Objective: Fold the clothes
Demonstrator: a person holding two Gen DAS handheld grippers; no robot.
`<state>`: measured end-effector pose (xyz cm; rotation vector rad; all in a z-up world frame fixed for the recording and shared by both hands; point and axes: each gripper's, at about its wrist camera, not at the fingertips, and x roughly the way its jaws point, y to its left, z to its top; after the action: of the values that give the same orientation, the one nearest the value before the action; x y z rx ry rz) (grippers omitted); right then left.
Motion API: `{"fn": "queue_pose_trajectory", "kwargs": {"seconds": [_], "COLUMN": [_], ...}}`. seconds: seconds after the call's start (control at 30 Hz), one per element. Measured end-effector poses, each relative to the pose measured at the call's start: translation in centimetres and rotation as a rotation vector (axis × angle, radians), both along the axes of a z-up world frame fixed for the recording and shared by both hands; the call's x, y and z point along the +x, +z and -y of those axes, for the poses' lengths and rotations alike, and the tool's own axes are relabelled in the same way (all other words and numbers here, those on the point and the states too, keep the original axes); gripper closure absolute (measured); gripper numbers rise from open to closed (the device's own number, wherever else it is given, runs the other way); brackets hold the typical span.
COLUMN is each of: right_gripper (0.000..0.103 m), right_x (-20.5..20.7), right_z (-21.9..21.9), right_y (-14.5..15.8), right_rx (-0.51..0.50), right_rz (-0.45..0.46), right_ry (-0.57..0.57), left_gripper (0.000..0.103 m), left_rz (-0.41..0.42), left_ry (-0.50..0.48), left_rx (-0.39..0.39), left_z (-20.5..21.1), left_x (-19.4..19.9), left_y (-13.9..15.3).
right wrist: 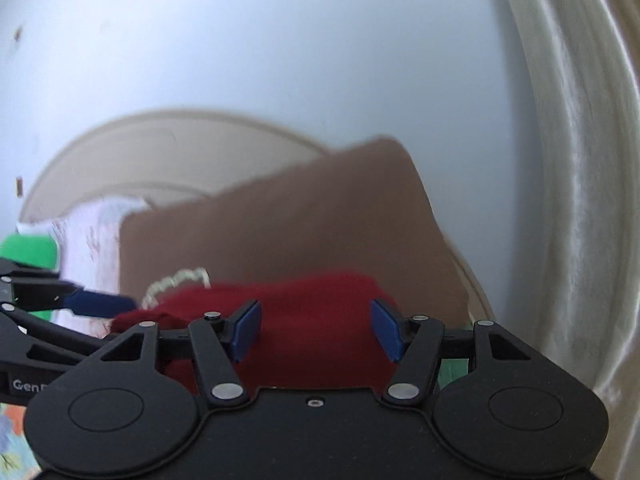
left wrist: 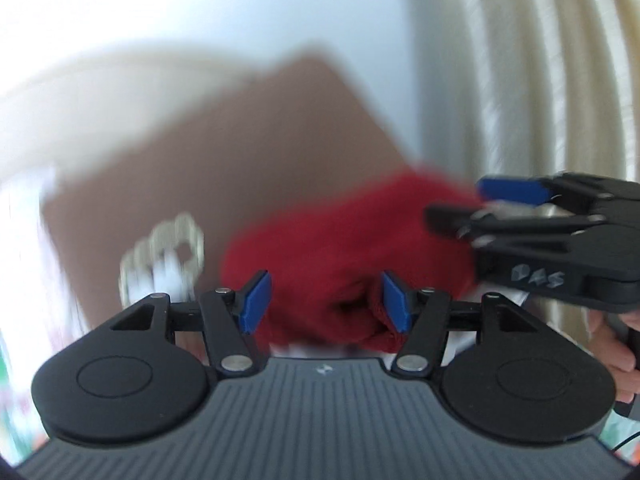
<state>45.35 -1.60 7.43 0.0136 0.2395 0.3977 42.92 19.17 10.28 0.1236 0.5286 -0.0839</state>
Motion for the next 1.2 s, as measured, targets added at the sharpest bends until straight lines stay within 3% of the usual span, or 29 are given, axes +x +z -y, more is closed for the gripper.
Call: {"fn": "queue_pose_trajectory", "kwargs": {"seconds": [0.07,0.2,0.3,0.43,0.6,0.77,0.87,1.03,1.13,1.2], "right_gripper": [0.034,0.028,0.025,0.024,0.023,0.021,0.015,0.010,0.010,0.010], "right_x": [0.2,-0.2,-0.9,-3.0,-6.8,-10.2,-12.3,-14.8,-15.8,-16.6], "right_z": [0.5,1.1,1.7,1.8,2.6,4.1,4.9,4.9,5.4,5.9], "right_y": [-1.5,-2.8,-2.2,-1.8,-0.4,0.7,1.6,1.8,1.7,1.7], "right_rx": [-0.015,-0.023,0.078,0.173,0.096,0.071,0.020,-0.163,-0.168,-0.155], "right_rz": [-0.011,-0.017,-0.141,-0.222,-0.268,-0.345,-0.393,-0.357,-0.380,-0.408], "right_ry": [0.015,0.007,-0.056,-0.027,0.029,0.020,-0.014,-0.152,-0.163,-0.143], "left_gripper": [0.041,0.028,0.028,0.028,0.022,0.012,0.006,0.000,0.000,0.000], "left_rz": [-0.041,-0.046,-0.025,0.017,-0.075,-0.077,-0.093,-0.140,-0.199,-0.214], "left_ry": [0.028,0.056,0.079,0.116,0.108,0.114,0.146,0.231,0.246,0.255], "left_rx": [-0.075,-0.177,-0.207,-0.124,-0.145,-0.110,-0.048,0.097,0.099,0.049], "left_z": [-1.1,-2.8,-2.8,-0.3,2.0,4.0,5.3,7.4,7.2,6.6], "left_x": [0.5,0.7,-0.2,-3.5,-8.1,-13.4,-15.9,-17.9,-18.1,-18.5], "left_y": [-1.2,-2.3,-2.8,-2.5,-0.9,0.2,0.7,1.0,0.9,0.7]}}
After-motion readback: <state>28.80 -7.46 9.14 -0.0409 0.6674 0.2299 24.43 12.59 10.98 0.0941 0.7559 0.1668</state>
